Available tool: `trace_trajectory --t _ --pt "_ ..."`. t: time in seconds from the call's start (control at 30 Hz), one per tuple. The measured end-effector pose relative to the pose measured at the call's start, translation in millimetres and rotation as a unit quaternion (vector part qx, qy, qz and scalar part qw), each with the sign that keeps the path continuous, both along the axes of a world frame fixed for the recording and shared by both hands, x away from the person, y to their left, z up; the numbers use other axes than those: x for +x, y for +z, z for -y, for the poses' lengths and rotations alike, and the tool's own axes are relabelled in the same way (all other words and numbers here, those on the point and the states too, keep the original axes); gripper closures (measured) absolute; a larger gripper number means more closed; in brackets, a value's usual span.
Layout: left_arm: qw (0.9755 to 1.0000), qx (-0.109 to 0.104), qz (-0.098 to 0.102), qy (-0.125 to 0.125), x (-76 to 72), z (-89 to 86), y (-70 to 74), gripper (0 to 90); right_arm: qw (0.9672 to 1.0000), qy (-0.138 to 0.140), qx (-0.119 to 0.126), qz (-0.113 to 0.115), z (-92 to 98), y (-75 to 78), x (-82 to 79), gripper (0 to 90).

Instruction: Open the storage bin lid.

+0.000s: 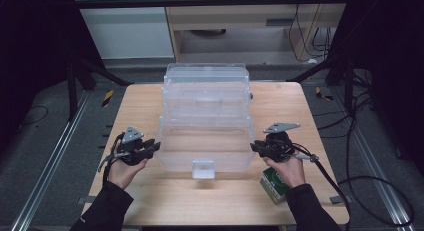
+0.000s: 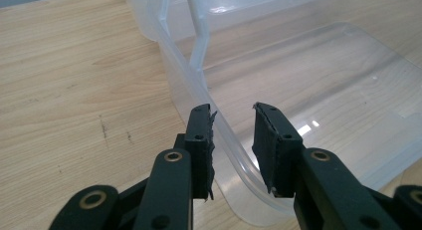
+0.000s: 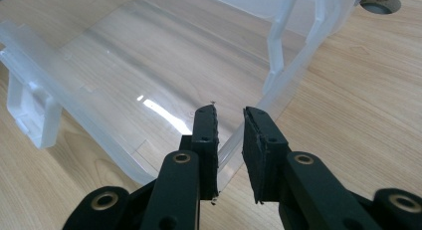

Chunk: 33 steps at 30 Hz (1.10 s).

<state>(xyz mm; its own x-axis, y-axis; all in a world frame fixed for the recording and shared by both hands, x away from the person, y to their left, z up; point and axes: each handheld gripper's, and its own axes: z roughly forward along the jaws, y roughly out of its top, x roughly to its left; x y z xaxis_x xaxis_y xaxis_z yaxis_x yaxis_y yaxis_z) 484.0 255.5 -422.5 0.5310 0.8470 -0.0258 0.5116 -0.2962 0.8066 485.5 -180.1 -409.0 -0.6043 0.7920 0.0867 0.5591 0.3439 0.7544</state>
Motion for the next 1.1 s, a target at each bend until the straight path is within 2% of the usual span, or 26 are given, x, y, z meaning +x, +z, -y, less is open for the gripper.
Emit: trace_trajectory --t 0.13,0.27,0.43,0.5,0.6,0.73,0.87,0.97,1.1 --pt "1.0 0.003 0.005 -0.003 -0.4 0.6 -0.1 68.1 1.0 -0.002 -0.002 0.0 0.1 0.1 -0.1 76.2" --pt "0.9997 0.015 0.015 -0.012 0.3 1.1 -0.7 66.9 1.0 -0.007 0.002 -0.004 -0.2 0.2 -0.2 76.1" --pt "0.9998 0.012 0.015 -0.011 0.6 -0.9 -0.5 61.8 0.9999 -0.013 0.001 0.001 -1.1 -1.0 -0.7 74.2" --pt "0.9997 0.006 0.023 -0.005 0.0 -4.5 2.9 60.0 0.9998 -0.015 -0.008 0.005 -2.0 -0.1 -1.3 70.5" --pt "0.9995 -0.001 0.032 0.004 -1.3 -10.6 7.6 56.9 0.9999 -0.008 0.007 0.012 -1.6 3.3 -3.8 66.5" --pt "0.999 -0.01 0.041 0.016 -1.1 -19.8 11.8 51.8 0.9995 -0.013 0.016 0.023 4.4 11.6 -6.7 61.6" --pt "0.9978 -0.019 0.051 0.038 0.5 -34.1 15.0 46.1 0.9995 -0.019 0.006 0.025 13.0 19.3 -9.9 53.1" --pt "0.9968 -0.017 0.053 0.057 3.7 -44.7 13.2 43.0 0.9994 -0.023 0.011 0.022 18.2 23.9 -11.6 46.5" --pt "0.996 -0.019 0.048 0.073 7.8 -56.9 8.6 41.1 0.9997 -0.024 0.007 0.004 23.3 29.0 -14.2 36.7"
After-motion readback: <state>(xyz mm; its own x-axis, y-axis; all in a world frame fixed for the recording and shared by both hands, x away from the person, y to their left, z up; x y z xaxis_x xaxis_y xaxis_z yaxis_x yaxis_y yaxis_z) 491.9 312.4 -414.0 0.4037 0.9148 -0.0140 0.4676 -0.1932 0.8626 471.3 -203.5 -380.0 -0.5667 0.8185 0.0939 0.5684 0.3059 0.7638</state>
